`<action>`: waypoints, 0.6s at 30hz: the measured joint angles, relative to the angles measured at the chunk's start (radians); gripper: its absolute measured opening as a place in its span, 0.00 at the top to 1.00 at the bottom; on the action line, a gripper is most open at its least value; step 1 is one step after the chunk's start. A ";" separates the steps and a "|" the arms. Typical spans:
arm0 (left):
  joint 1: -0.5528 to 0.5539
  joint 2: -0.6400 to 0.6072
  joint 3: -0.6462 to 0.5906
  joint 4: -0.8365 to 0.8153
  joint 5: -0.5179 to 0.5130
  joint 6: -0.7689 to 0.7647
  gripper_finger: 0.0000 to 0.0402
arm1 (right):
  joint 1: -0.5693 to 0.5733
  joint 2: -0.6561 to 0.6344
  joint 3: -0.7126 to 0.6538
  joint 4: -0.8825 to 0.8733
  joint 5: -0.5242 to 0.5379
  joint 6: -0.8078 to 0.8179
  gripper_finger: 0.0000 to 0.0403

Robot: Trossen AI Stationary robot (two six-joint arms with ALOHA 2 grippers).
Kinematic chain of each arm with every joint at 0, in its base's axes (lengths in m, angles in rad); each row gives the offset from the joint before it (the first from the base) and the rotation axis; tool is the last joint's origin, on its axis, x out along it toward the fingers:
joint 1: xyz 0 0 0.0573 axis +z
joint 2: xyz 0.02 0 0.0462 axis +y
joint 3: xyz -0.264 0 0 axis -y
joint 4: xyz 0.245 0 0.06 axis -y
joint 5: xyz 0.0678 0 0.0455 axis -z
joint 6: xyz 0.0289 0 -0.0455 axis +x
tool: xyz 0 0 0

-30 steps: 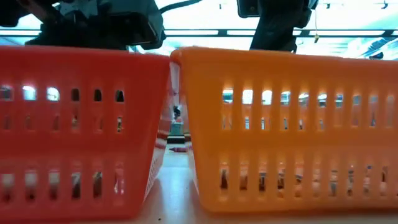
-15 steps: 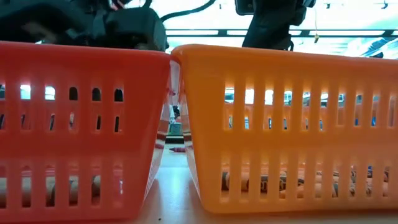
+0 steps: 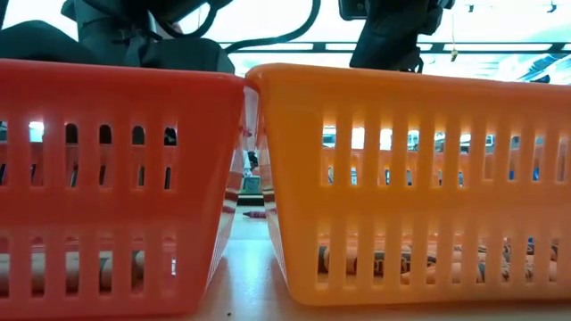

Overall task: Sort crayons
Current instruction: Put the violet crayon into the black bin

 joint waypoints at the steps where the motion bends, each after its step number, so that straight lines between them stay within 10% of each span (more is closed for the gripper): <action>1: -0.001 0.000 0.000 -0.002 -0.012 0.000 0.67 | 0.001 0.000 0.000 0.000 0.000 0.000 0.76; 18: 0.004 0.004 -0.002 -0.046 -0.152 0.050 0.96 | 0.002 0.000 0.000 0.002 0.027 0.000 0.76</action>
